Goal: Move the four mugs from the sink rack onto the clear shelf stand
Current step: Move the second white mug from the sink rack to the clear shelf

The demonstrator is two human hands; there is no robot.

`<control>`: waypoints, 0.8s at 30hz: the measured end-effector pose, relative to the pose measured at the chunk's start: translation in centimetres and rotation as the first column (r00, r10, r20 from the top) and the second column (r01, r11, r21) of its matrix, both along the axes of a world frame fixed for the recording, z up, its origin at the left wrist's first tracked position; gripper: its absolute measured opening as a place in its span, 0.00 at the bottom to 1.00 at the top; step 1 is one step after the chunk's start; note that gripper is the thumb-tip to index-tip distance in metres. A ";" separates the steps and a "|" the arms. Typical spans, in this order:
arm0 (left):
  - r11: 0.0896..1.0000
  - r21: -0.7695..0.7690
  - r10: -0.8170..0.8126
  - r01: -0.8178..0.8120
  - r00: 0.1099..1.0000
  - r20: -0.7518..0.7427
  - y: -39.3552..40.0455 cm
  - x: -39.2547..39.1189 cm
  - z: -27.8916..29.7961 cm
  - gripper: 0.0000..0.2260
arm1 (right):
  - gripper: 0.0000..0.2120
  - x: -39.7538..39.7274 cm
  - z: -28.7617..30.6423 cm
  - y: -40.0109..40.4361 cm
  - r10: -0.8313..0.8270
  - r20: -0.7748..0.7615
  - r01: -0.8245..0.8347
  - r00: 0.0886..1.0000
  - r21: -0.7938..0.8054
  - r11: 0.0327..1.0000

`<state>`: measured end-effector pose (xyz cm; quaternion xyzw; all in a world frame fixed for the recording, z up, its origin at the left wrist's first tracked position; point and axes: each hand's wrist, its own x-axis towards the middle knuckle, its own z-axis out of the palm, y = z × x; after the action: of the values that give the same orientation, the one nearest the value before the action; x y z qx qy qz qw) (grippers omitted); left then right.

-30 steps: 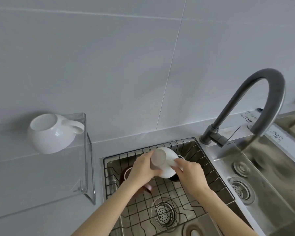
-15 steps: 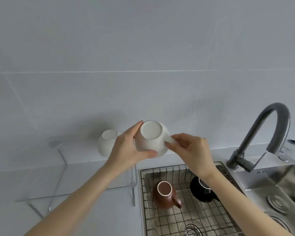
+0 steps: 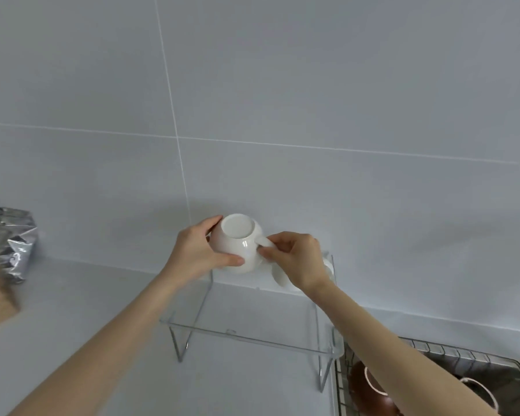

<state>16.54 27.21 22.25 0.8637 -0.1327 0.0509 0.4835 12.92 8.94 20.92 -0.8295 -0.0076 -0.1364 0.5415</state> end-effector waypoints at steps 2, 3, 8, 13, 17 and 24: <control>0.999 0.033 0.021 -0.020 0.999 -0.039 1.0 1.5 -0.7 0.43 | 0.06 1.7 -1.1 1.1 0.014 -0.043 -0.014 0.999 0.021 1.000; 0.998 0.052 0.030 -0.027 0.998 -0.057 1.4 2.3 -1.0 0.44 | 0.06 2.6 -1.8 1.6 0.020 -0.061 -0.017 0.998 0.042 0.999; 0.988 0.152 0.050 -0.035 0.995 -0.092 1.9 4.8 -3.2 0.42 | 0.06 5.9 -4.8 2.5 0.011 -0.139 -0.007 0.990 0.030 1.000; 0.981 0.191 0.067 -0.043 0.990 -0.123 2.5 6.6 -4.8 0.39 | 0.05 7.9 -6.5 3.2 0.030 -0.183 -0.026 0.983 0.026 0.999; 0.976 0.213 0.063 -0.036 0.991 -0.119 3.2 7.6 -5.3 0.33 | 0.06 8.6 -7.3 3.7 0.044 -0.200 -0.033 0.979 0.057 0.998; 0.974 0.225 0.040 -0.012 0.992 -0.123 2.8 8.4 -5.6 0.33 | 0.05 9.0 -7.6 3.5 -0.002 -0.189 0.013 0.982 0.058 0.998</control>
<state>24.92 30.01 16.64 0.9158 -0.0954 -0.0130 0.3899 21.89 12.49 13.28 -0.8225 0.0508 -0.0593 0.5634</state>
